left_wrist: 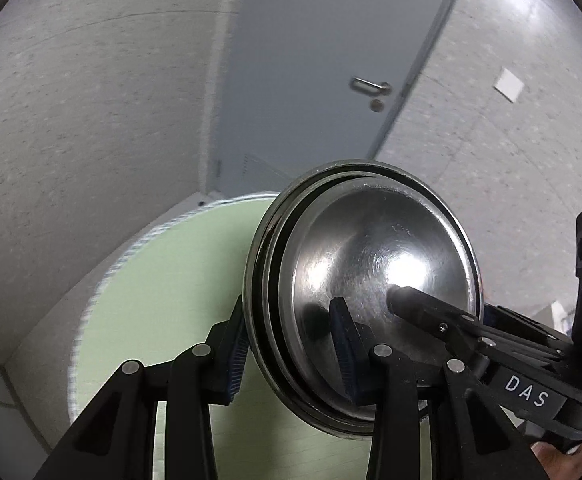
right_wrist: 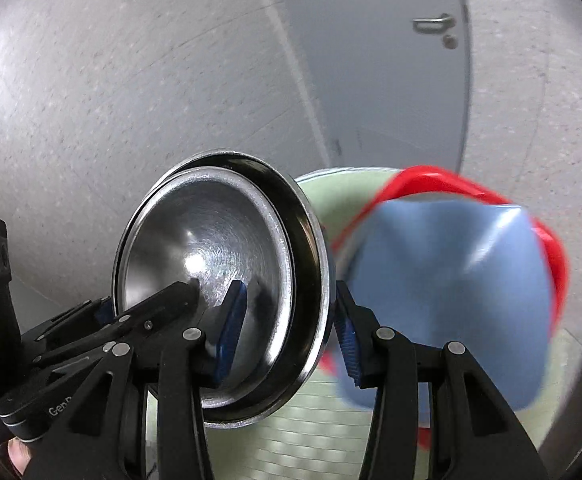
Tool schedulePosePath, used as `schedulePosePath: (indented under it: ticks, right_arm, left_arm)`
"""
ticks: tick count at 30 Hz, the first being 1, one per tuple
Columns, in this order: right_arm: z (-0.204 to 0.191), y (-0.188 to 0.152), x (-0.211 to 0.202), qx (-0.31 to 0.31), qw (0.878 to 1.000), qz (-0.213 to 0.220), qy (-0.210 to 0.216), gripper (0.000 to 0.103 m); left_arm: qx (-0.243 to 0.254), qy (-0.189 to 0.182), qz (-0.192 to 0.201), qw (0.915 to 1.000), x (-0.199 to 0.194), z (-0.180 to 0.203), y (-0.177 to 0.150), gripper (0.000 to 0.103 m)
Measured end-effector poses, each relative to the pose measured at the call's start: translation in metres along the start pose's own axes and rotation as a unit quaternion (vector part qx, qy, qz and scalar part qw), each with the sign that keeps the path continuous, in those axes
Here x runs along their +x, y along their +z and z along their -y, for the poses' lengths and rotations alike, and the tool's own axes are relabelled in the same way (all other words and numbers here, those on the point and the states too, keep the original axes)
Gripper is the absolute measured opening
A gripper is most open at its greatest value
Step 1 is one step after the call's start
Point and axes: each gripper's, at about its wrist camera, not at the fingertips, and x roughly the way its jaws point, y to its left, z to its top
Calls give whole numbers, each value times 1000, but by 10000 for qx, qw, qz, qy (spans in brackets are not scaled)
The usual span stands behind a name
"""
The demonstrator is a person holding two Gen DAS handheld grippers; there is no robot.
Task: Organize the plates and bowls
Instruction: 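Carry the stacked steel bowls and lower them onto the blue plate in the basin, then open both grippers and pull them back from the red basin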
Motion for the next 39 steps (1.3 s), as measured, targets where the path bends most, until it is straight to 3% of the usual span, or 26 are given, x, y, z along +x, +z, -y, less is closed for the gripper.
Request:
schedulePosePath:
  ticks: [6,12,18,27,30,32,35,37,39]
  right_arm:
    - [64,1,-16,255,9995,-66,-184,44]
    - [106,4,1,293,9980,-466,-313,44]
    - [128,4,19,151,9963,-784,-324,44]
    - [133,5,25,-200,9952,-847,-453,45]
    - [135,3,19,-196,9960,-734,-466,44]
    - [140,3,12,-145,9971,-592,-458,45]
    - [139,-1,-3,-125,9977,-421,-516,55]
    - [134,-6,-18,-144,9982,-250,-528,69]
    - [124,-14,-38,-224,9978,-24,-627,72]
  left_arm:
    - [256,-145,-310,9991,34,63,-5,34]
    - [252,-61,-706,9972,75,82,-4,34]
    - [183,162,-1025,9944,110,91,5,35]
    - [88,296,-957,9949,131,116,7,40]
    - [17,241,-857,9960,124,112,3,49]
    - [33,255,-657,9975,111,108,0,61]
    - [-3,399,-382,9985,91,106,-9,82]
    - [-65,327,-205,9992,73,107,-18,85]
    - [-72,345,-64,9994,55,106,-26,86]
